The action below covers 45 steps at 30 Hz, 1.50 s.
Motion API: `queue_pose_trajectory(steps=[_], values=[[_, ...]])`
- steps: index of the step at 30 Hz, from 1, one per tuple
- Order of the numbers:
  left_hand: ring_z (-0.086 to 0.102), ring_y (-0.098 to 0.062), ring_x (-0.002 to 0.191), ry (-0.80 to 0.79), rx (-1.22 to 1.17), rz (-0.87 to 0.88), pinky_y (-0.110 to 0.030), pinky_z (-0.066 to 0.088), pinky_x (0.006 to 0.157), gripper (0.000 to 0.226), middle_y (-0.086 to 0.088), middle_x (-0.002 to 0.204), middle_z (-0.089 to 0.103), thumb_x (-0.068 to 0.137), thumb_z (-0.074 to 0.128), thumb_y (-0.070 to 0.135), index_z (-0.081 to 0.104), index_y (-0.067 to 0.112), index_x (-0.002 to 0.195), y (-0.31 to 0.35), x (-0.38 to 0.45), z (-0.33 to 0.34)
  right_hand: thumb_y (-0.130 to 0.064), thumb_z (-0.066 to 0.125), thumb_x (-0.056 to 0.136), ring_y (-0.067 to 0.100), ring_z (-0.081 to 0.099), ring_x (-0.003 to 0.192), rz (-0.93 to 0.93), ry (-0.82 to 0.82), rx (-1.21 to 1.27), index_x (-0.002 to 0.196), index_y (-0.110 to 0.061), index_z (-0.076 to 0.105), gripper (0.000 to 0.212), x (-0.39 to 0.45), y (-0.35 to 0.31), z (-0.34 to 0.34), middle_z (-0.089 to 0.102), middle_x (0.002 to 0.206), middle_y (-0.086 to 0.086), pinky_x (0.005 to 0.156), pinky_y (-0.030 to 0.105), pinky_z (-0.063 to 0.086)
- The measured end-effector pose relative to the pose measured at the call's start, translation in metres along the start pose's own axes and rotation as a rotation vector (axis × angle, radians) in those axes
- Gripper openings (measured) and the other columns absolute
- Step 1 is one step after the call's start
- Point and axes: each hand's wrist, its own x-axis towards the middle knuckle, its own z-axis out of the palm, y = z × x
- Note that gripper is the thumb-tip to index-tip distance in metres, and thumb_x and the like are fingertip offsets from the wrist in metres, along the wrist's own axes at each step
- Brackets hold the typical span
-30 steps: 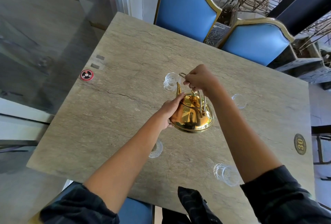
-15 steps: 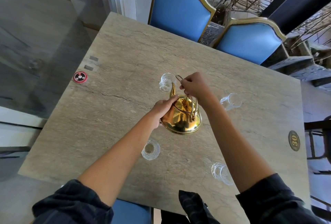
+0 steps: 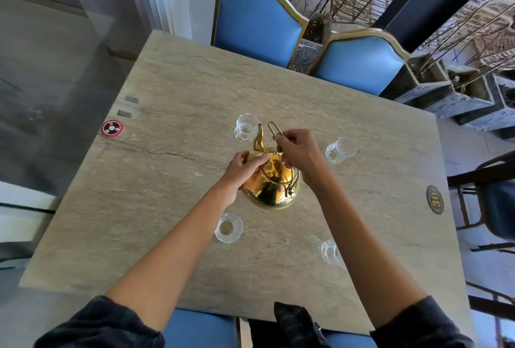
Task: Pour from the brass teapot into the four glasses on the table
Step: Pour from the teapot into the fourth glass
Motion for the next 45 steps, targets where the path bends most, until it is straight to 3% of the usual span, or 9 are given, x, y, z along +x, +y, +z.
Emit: queue_pose_trajectory(steps=[4, 10, 13, 18, 23, 29, 34, 38, 45], values=[[0.066, -0.022, 0.113, -0.058, -0.014, -0.006, -0.038, 0.054, 0.082, 0.087, -0.002, 0.136, 0.065, 0.076, 0.086, 0.058, 0.045, 0.034, 0.149, -0.005, -0.014, 0.014, -0.014, 0.059, 0.097, 0.016, 0.048, 0.049, -0.026, 0.024, 0.062, 0.094, 0.007, 0.070, 0.024, -0.025, 0.004, -0.020, 0.057, 0.069, 0.012, 0.044, 0.029, 0.040], [0.064, -0.020, 0.109, -0.114, 0.006, -0.004, -0.043, 0.051, 0.093, 0.082, -0.001, 0.129, 0.065, 0.078, 0.085, 0.054, 0.045, 0.035, 0.148, -0.006, -0.030, 0.056, -0.015, 0.060, 0.097, 0.015, 0.050, 0.053, -0.005, 0.076, 0.099, 0.098, 0.004, 0.071, 0.021, -0.049, 0.021, -0.062, 0.058, 0.071, 0.009, 0.047, 0.028, 0.042], [0.065, -0.016, 0.103, -0.146, -0.012, -0.004, -0.039, 0.053, 0.088, 0.076, 0.004, 0.118, 0.066, 0.082, 0.084, 0.048, 0.046, 0.034, 0.147, -0.007, -0.036, 0.085, -0.011, 0.059, 0.097, 0.014, 0.049, 0.049, -0.013, 0.112, 0.115, 0.097, 0.008, 0.070, 0.022, -0.058, 0.034, -0.085, 0.057, 0.071, 0.012, 0.044, 0.027, 0.041], [0.066, -0.016, 0.109, -0.182, -0.017, 0.010, -0.037, 0.057, 0.087, 0.079, -0.001, 0.130, 0.068, 0.083, 0.085, 0.045, 0.048, 0.029, 0.150, -0.014, -0.040, 0.136, -0.010, 0.057, 0.097, 0.019, 0.048, 0.050, -0.013, 0.163, 0.118, 0.092, 0.014, 0.067, 0.027, -0.063, 0.057, -0.126, 0.055, 0.068, 0.015, 0.045, 0.031, 0.039], [0.067, -0.012, 0.102, -0.184, 0.005, -0.004, -0.032, 0.054, 0.073, 0.066, 0.001, 0.119, 0.071, 0.085, 0.083, 0.043, 0.052, 0.029, 0.142, -0.014, -0.036, 0.183, -0.014, 0.055, 0.098, 0.025, 0.050, 0.053, 0.000, 0.185, 0.073, 0.086, 0.015, 0.066, 0.034, -0.053, 0.080, -0.163, 0.056, 0.066, 0.017, 0.050, 0.034, 0.041], [0.068, -0.023, 0.114, -0.194, 0.066, -0.047, -0.045, 0.057, 0.096, 0.061, -0.004, 0.126, 0.071, 0.081, 0.084, 0.050, 0.054, 0.030, 0.131, -0.014, -0.014, 0.223, -0.011, 0.056, 0.095, 0.023, 0.050, 0.052, 0.026, 0.229, 0.030, 0.076, 0.008, 0.068, 0.029, -0.033, 0.101, -0.197, 0.056, 0.061, 0.013, 0.052, 0.034, 0.039], [0.070, -0.023, 0.109, -0.205, 0.119, -0.091, -0.038, 0.057, 0.080, 0.070, -0.005, 0.124, 0.072, 0.081, 0.076, 0.063, 0.055, 0.025, 0.136, -0.011, -0.002, 0.244, -0.011, 0.057, 0.092, 0.022, 0.050, 0.049, 0.056, 0.238, -0.035, 0.066, -0.003, 0.069, 0.030, -0.004, 0.111, -0.211, 0.053, 0.051, 0.006, 0.055, 0.037, 0.040], [0.073, -0.025, 0.109, -0.213, 0.162, -0.145, -0.038, 0.059, 0.080, 0.081, -0.006, 0.121, 0.077, 0.068, 0.073, 0.075, 0.064, 0.024, 0.131, -0.009, 0.010, 0.255, -0.007, 0.057, 0.090, 0.022, 0.051, 0.049, 0.122, 0.221, -0.064, 0.069, 0.003, 0.071, 0.027, 0.017, 0.111, -0.218, 0.057, 0.052, 0.008, 0.055, 0.035, 0.043], [0.069, -0.023, 0.094, -0.250, 0.202, -0.243, -0.037, 0.055, 0.088, 0.048, -0.005, 0.097, 0.073, 0.088, 0.066, 0.068, 0.070, 0.023, 0.106, -0.008, 0.031, 0.264, -0.003, 0.058, 0.086, 0.024, 0.055, 0.054, 0.200, 0.217, -0.117, 0.061, -0.006, 0.068, 0.027, 0.045, 0.118, -0.222, 0.068, 0.069, 0.023, 0.056, 0.035, 0.046]])
